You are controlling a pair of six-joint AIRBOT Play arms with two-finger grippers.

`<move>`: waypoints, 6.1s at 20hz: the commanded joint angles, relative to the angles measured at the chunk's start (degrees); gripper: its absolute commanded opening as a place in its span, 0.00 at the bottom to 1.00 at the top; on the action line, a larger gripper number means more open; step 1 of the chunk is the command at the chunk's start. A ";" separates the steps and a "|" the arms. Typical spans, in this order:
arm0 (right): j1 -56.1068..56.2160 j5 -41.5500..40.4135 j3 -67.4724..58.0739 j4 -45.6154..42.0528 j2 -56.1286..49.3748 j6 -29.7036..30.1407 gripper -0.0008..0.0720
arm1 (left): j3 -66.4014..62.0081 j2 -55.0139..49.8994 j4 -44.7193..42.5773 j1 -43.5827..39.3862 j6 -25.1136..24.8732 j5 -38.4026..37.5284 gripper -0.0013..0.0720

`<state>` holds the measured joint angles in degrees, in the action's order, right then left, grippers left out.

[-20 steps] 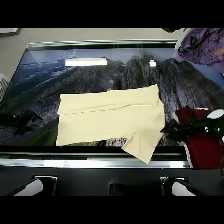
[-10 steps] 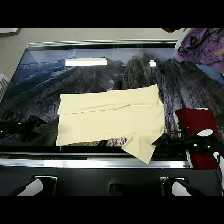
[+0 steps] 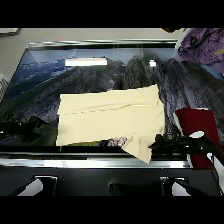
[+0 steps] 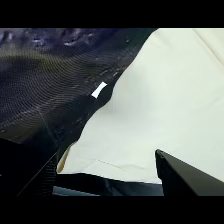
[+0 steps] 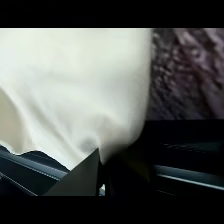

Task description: Fold the clothes and pants, and hang the long-sleeved shirts on hangers.

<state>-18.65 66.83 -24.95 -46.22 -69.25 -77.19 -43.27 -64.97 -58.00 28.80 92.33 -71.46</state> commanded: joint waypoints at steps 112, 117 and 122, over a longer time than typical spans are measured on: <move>5.27 11.34 -56.61 -10.19 -27.98 -5.75 0.04 | -40.13 -26.47 -1.99 -23.19 -1.73 9.53 0.17; 5.27 18.62 -67.76 -20.94 -24.06 -17.25 0.04 | -40.13 -32.54 -0.13 -37.05 3.23 12.61 0.04; 5.27 23.96 -74.97 -23.71 -22.43 -19.98 0.04 | -41.77 -39.63 10.71 -50.42 5.57 21.84 0.04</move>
<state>-13.43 87.15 -96.03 -66.85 -92.82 -94.26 -83.96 -100.88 -53.67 -14.66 95.83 -54.89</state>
